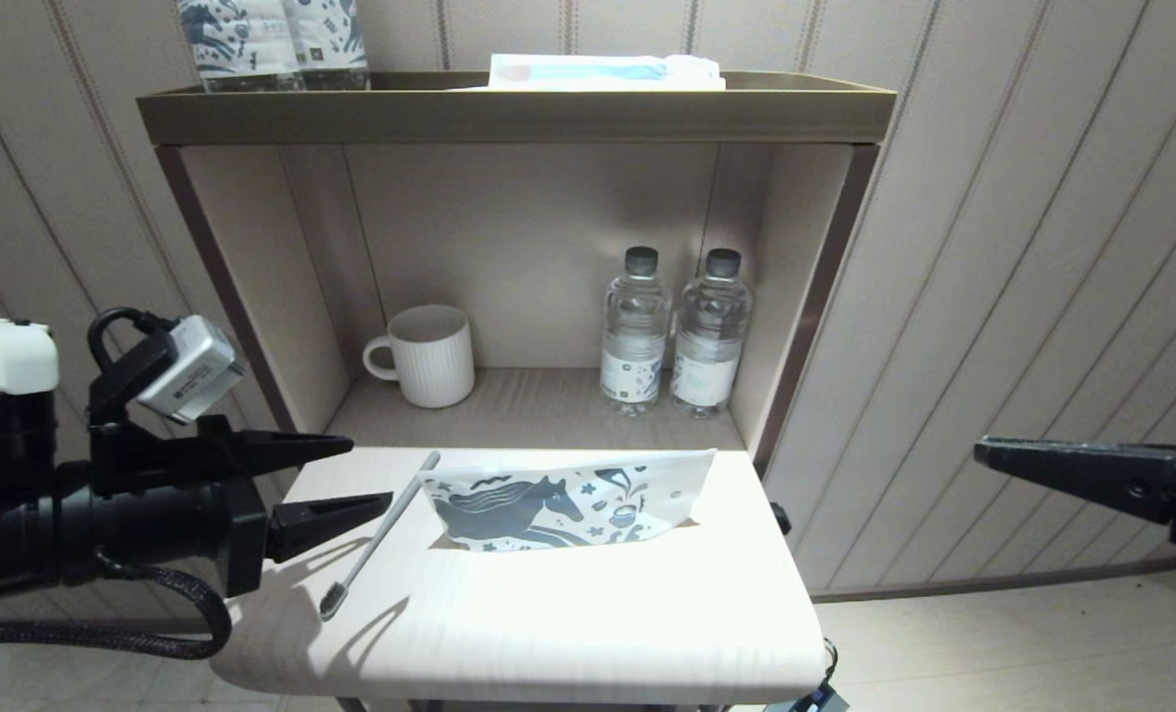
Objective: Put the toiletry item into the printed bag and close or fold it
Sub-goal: Pick up the storage bag
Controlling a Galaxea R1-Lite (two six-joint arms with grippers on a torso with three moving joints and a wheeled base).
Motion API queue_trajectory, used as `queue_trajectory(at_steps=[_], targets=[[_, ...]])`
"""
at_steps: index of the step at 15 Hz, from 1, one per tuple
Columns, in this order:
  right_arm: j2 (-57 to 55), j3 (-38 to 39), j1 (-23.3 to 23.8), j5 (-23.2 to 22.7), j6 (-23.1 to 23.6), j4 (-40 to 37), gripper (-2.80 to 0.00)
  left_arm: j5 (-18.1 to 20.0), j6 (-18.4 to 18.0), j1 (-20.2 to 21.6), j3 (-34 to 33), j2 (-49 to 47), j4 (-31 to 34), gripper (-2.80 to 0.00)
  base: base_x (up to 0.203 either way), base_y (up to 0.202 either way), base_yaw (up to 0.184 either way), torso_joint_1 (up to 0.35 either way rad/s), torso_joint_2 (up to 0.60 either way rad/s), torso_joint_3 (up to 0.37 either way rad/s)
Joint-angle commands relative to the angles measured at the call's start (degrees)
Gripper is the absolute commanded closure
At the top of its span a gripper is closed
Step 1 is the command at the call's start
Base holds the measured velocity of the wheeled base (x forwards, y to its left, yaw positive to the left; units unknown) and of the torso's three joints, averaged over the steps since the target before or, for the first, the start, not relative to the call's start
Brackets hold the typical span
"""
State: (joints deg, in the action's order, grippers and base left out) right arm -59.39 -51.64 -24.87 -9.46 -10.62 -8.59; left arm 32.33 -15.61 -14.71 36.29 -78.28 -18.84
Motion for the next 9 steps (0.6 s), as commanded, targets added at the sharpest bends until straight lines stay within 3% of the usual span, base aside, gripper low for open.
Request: queue_trajectory(at_steps=[1,4,7,9], targets=[[0.1,0.3,-0.4,-0.1,-0.2,-0.1,0.00,0.2,-2.6,-0.3,0.4,-5.2,-0.7,-2.80,0.000,0.000,0.000,0.000,0.00,0.000],[0.2,0.7,-2.7,-0.1,-1.9,0.0,0.00,2.6,-6.1,-0.5,1.1,-10.6,-3.0,-2.80,0.000,0.000,0.000,0.000,0.00,0.000],[-0.3,1.0,-3.2,-0.2,-1.9,0.0,0.00,5.5,-6.6,1.7,1.5,-11.6,-8.7,-2.80,0.000,0.000,0.000,0.000,0.00,0.000],[-0.8,1.0,-4.0,-0.1,-1.8,0.0,0.00,10.1,-7.0,2.7,2.4,-11.9,-9.9,-2.80,0.000,0.000,0.000,0.000,0.00,0.000]])
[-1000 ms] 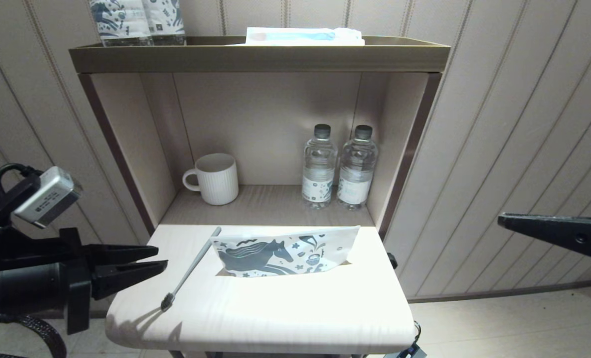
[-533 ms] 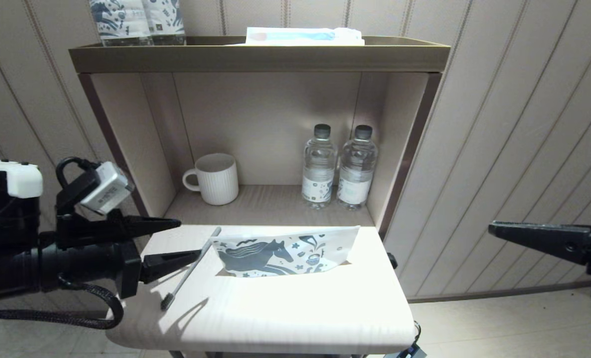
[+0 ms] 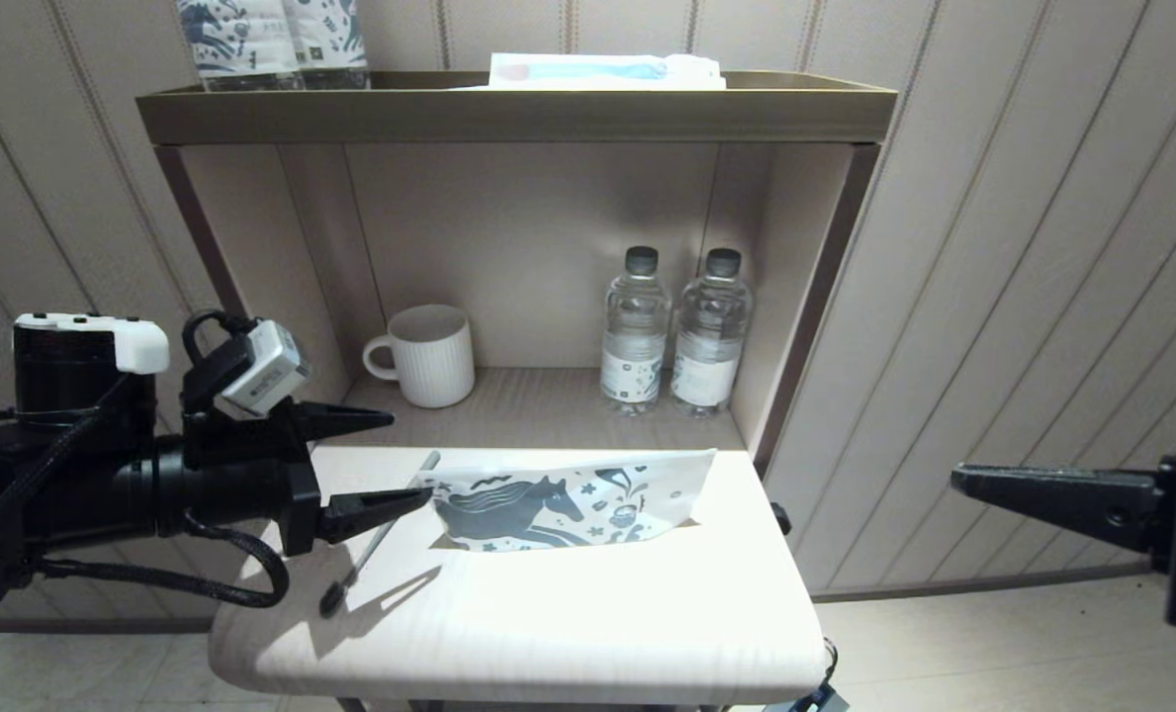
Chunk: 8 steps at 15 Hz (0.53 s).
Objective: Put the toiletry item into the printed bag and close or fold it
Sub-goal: Pick up the storage bag
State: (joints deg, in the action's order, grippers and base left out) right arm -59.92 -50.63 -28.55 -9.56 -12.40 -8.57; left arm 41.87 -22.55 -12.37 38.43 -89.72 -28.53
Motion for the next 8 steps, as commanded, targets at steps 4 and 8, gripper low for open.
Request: queue_trajectory(at_steps=[4,8], targets=[[-1.1,1.1,-1.0,-0.1,0.2,0.0,0.00,1.9,-4.2,1.0,0.5,-4.3,-0.5,-2.80,0.000,0.000,0.000,0.000,0.00,0.000],[-2.8,1.1,-1.1,-0.1,0.4,0.0,0.00,5.0,-5.6,1.3,-1.1,-5.1,-0.4,-2.80,0.000,0.000,0.000,0.000,0.00,0.000]])
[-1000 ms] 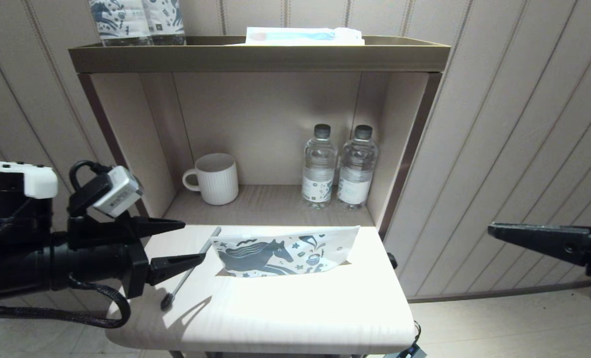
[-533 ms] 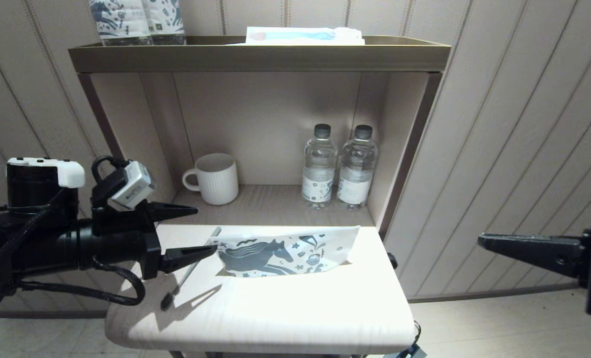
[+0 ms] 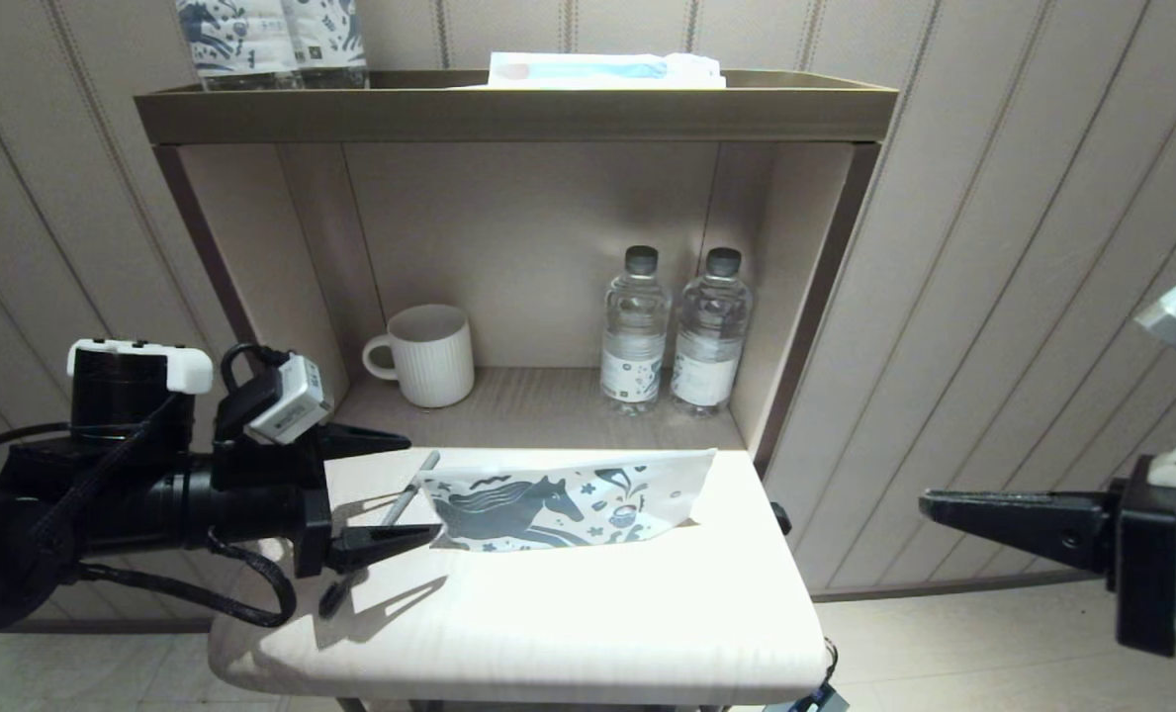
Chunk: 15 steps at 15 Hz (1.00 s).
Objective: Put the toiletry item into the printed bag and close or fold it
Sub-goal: Pick up the storage bag
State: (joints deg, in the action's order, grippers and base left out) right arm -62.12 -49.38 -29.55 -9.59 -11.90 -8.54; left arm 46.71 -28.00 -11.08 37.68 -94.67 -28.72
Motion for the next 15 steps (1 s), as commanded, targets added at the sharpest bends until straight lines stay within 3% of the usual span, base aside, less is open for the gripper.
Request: queue_trajectory(at_steps=[1,3,7,11,15], targets=[[-0.7,-0.3,-0.1,-0.1,-0.1,0.0,0.00,1.0,-0.1,0.1,0.1,-0.2,0.1,-2.80,0.000,0.000,0.000,0.000,0.00,0.000],[-0.7,0.1,-0.1,-0.1,0.0,0.0,0.00,1.4,-0.1,-0.4,0.6,-0.4,0.2,-2.80,0.000,0.000,0.000,0.000,0.00,0.000],[-0.3,0.7,-0.1,-0.1,0.0,0.0,0.00,1.0,-0.1,-5.1,1.4,-0.7,0.3,-2.80,0.000,0.000,0.000,0.000,0.00,0.000],[-0.5,0.5,-0.1,-0.1,0.0,0.2,0.00,-1.1,-0.1,-8.5,3.4,-3.2,0.2,-2.80,0.000,0.000,0.000,0.000,0.00,0.000],[-0.1,2.5,-0.9,-0.1,0.0,4.8,0.00,-1.1,-0.2,-8.6,4.3,-5.3,-0.1,-2.80,0.000,0.000,0.000,0.000,0.00,0.000]])
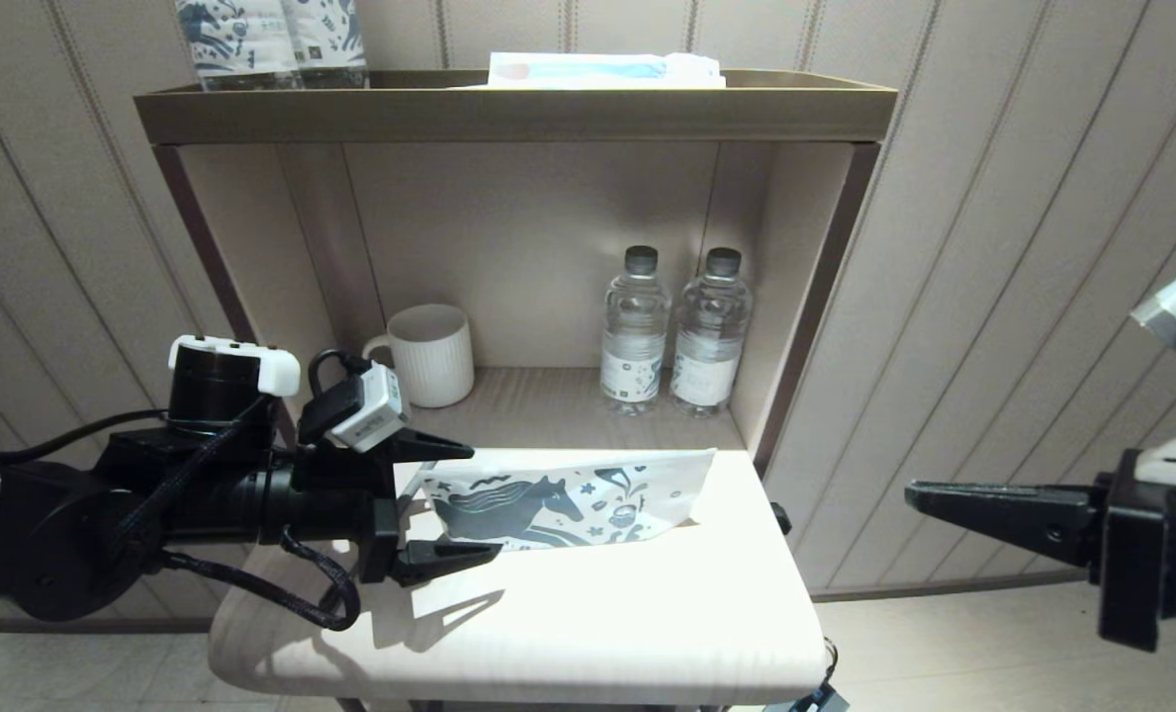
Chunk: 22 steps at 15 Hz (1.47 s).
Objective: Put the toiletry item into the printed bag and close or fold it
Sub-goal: Pick up the storage bag
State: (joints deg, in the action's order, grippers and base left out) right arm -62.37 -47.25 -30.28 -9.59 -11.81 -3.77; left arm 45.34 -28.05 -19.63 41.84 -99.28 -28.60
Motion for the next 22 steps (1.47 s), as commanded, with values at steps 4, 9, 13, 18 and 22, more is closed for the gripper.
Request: queue_trajectory(at_steps=[4,9,13,18,22], targets=[[-0.6,0.3,-0.1,-0.1,-0.1,0.2,0.00,0.3,-0.2,-0.1,0.9,-1.5,-0.4,-2.80,0.000,0.000,0.000,0.000,0.00,0.000],[-0.6,0.3,-0.1,-0.1,-0.1,0.2,0.00,0.3,-0.3,-1.0,1.6,-2.1,-0.4,0.00,0.000,0.000,0.000,0.000,0.00,0.000],[-0.8,0.3,-0.1,-0.1,0.0,0.2,0.00,0.4,-5.1,-1.2,0.2,-3.5,-0.5,0.00,0.000,0.000,0.000,0.000,0.00,0.000],[-1.6,-0.6,-0.1,-0.1,0.2,0.3,0.00,0.5,-5.3,-1.4,1.3,-3.4,-0.2,0.00,0.000,0.000,0.000,0.000,0.00,0.000],[-3.6,-8.0,-0.6,0.0,0.9,0.1,0.00,0.4,0.5,-1.5,7.0,2.8,6.7,0.00,0.000,0.000,0.000,0.000,0.00,0.000]])
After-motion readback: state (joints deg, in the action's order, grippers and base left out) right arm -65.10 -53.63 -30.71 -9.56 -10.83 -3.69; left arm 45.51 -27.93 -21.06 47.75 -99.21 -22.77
